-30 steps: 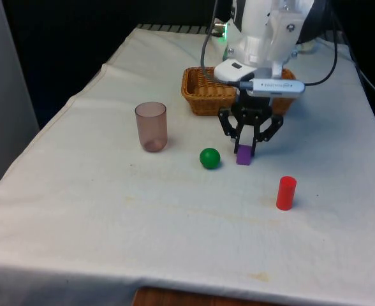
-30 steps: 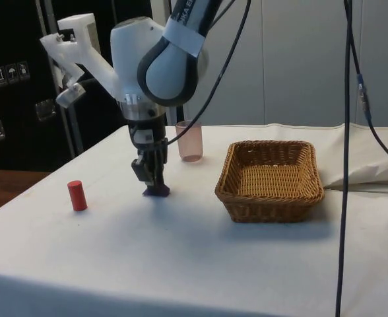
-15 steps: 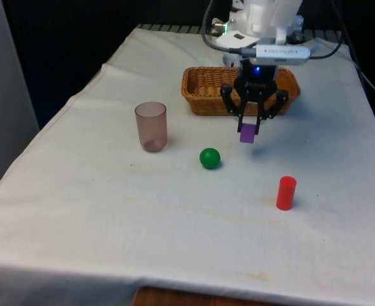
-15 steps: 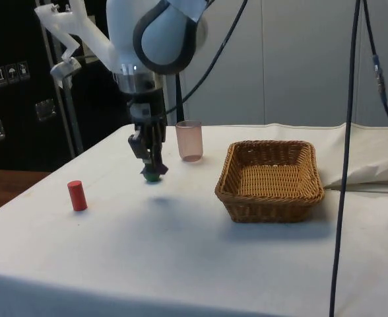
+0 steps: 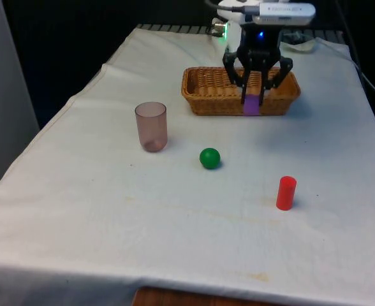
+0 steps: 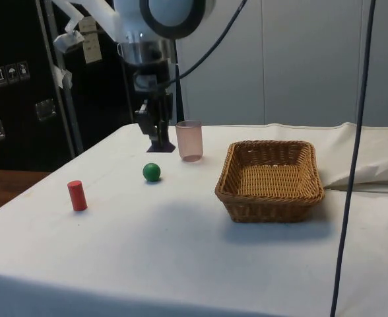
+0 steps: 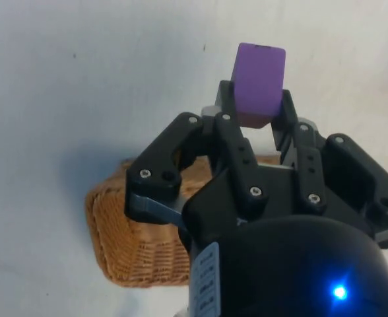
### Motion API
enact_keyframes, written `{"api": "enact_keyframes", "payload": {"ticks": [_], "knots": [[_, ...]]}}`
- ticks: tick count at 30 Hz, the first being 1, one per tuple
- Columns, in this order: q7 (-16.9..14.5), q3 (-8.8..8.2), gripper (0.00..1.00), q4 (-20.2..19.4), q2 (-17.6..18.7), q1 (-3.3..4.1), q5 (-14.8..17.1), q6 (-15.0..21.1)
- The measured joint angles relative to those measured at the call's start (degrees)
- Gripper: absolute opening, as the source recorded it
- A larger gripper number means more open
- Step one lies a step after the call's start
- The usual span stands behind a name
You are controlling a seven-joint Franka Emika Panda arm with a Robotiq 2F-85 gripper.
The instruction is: Pick up the triangular block and place it into the basket.
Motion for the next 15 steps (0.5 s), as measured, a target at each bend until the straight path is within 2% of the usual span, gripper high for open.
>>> {"api": "enact_keyframes", "payload": {"ticks": [4, 6, 15], "knots": [[0.00, 0.17, 0.33, -2.75, -2.81, 0.00, -0.34, -0.06], [0.00, 0.17, 0.33, -2.75, -2.81, 0.00, -0.34, -0.06], [0.00, 0.46, 0.33, -7.51, -7.28, 0.00, -0.86, 0.17]]}}
